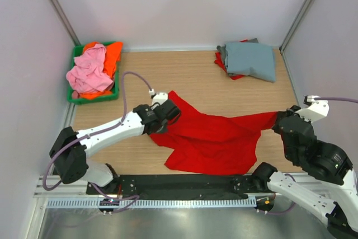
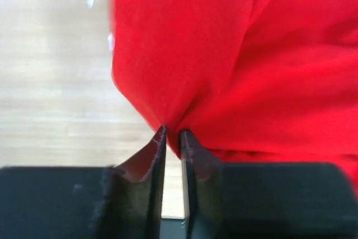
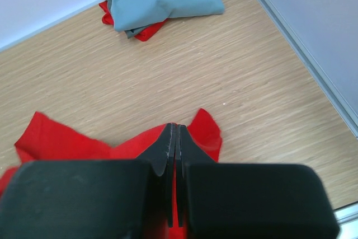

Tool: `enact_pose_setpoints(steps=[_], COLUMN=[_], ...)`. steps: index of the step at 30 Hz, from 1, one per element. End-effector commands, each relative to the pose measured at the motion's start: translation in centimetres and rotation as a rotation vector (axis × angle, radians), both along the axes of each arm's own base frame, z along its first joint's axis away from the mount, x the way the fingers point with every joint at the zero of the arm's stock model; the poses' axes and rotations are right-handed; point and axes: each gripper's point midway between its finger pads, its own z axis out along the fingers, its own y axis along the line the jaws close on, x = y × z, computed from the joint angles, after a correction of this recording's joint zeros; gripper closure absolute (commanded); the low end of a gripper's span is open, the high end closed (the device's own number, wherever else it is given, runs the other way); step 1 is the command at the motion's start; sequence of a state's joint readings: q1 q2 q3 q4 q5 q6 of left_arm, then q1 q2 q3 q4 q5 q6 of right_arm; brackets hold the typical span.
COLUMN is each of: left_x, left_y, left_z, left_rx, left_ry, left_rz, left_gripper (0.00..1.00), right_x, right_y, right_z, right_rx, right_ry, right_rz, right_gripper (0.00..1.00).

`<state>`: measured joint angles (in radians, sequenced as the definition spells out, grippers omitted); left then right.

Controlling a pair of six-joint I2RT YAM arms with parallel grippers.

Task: Fold and stack the t-shirts
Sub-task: Flatten the tshirt out

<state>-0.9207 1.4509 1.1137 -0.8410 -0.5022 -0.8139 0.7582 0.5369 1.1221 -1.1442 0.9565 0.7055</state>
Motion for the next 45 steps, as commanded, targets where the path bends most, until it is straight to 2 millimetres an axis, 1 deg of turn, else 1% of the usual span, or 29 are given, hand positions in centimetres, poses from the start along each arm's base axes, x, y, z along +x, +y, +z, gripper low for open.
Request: enact_pose_setpoints(steps=[1,2,3,4,5,6,8,9,10,14,15,16,18,19,20,21,22,23,24,25,26,27,29,32,33,34,36,42,45], left_x=[-4.2,-5.3,-6.1,-7.2,-7.7,-7.9,-6.8,-6.0,-5.3,0.3,1.2,3.3,6.1,7.9,9.6,11.2,12.6,13.6,15.2,15.9,16.6,17.8,18.9,20.0,20.3,20.6,20.7,20.2,20.0], left_y=[4.1,4.9,5.5,6.7,7.8,8.4,9.3,9.0,8.7,5.2,4.6,4.1,2.8,2.1,1.2,0.3,-0.3,-0.7,-0.8,-1.0,-1.0,-0.8,-1.2,-1.0,-0.9,-1.2,-1.3,-1.9,-1.9], left_z=[-3.0,-3.6,-3.3,-4.4,-4.3,-3.8,-1.3,0.5,1.5,5.5,5.4,5.1,4.5,5.3,2.7,3.3,2.7,0.7,0.9,0.4,-1.8,-1.7,-3.6,-5.0,-6.0,-6.1,-7.2,-8.7,-9.3], left_rx=[-0.045,-0.056,-0.102,-0.1,-0.084,-0.094,-0.124,-0.164,-0.175,-0.261,-0.237,-0.206,-0.172,-0.204,-0.181,-0.199,-0.229,-0.209,-0.21,-0.21,-0.195,-0.206,-0.233,-0.238,-0.232,-0.24,-0.236,-0.266,-0.266], left_ry=[0.071,0.098,0.089,0.109,0.104,0.085,-0.02,-0.074,-0.108,-0.226,-0.21,-0.188,-0.168,-0.168,-0.111,-0.122,-0.107,-0.069,-0.078,-0.066,-0.023,-0.025,0.018,0.043,0.061,0.06,0.081,0.12,0.122], left_rz=[0.172,0.197,0.213,0.249,0.266,0.278,0.28,0.266,0.244,0.12,0.076,0.082,0.027,0.022,0.012,-0.015,-0.033,-0.045,-0.052,-0.06,-0.059,-0.05,-0.056,-0.043,-0.035,-0.037,-0.034,-0.033,-0.033], left_gripper=[0.81,0.56,0.38,0.24,0.11,0.06,0.01,0.01,0.01,0.04,0.04,0.06,0.06,0.09,0.11,0.12,0.14,0.14,0.16,0.17,0.17,0.17,0.18,0.19,0.2,0.2,0.24,0.38,0.41], right_x=[0.9,1.0,1.1,1.1,1.2,1.3,1.5,1.7,1.8,2.0,2.1,2.2,2.3,2.3,2.5,2.4,2.5,2.5,2.4,2.4,2.3,2.2,2.1,2.1,2.1,2.1,2.2,2.2,2.2], right_y=[0.9,1.0,1.2,1.2,1.2,1.4,1.6,1.8,1.9,2.5,2.6,3.0,3.4,3.6,4.1,4.2,4.4,4.7,4.8,4.8,4.8,4.8,4.8,4.8,4.8,4.9,4.8,4.8,4.8], right_z=[-0.1,-0.2,-0.3,-0.5,-0.5,-0.5,-0.6,-0.5,-0.6,-0.6,-0.6,-0.6,-0.8,-1.0,-1.3,-1.5,-1.7,-2.0,-2.2,-2.4,-2.4,-2.5,-2.8,-3.0,-3.0,-3.1,-3.1,-3.2,-3.4], right_rx=[0.005,0.003,0.002,0.0,-0.006,-0.008,-0.016,-0.015,-0.016,-0.014,-0.012,-0.01,-0.015,-0.017,-0.021,-0.028,-0.028,-0.03,-0.032,-0.032,-0.03,-0.03,-0.028,-0.038,-0.041,-0.042,-0.043,-0.049,-0.048], right_ry=[-0.008,-0.004,-0.001,0.001,0.004,0.008,0.011,0.011,0.013,0.024,0.026,0.036,0.051,0.063,0.082,0.095,0.105,0.12,0.13,0.137,0.139,0.143,0.148,0.155,0.159,0.16,0.161,0.161,0.164], right_rz=[0.003,0.005,0.01,0.009,0.009,0.01,0.015,0.02,0.022,0.038,0.042,0.056,0.07,0.081,0.094,0.101,0.108,0.12,0.123,0.125,0.13,0.132,0.135,0.134,0.134,0.135,0.133,0.131,0.133], right_gripper=[0.99,0.99,0.99,0.99,0.99,0.99,0.99,0.99,0.99,0.99,0.99,0.99,0.99,0.99,0.99,0.99,0.99,0.99,0.99,0.99,0.99,0.99,0.99,0.99,0.99,0.99,0.99,0.99,0.99])
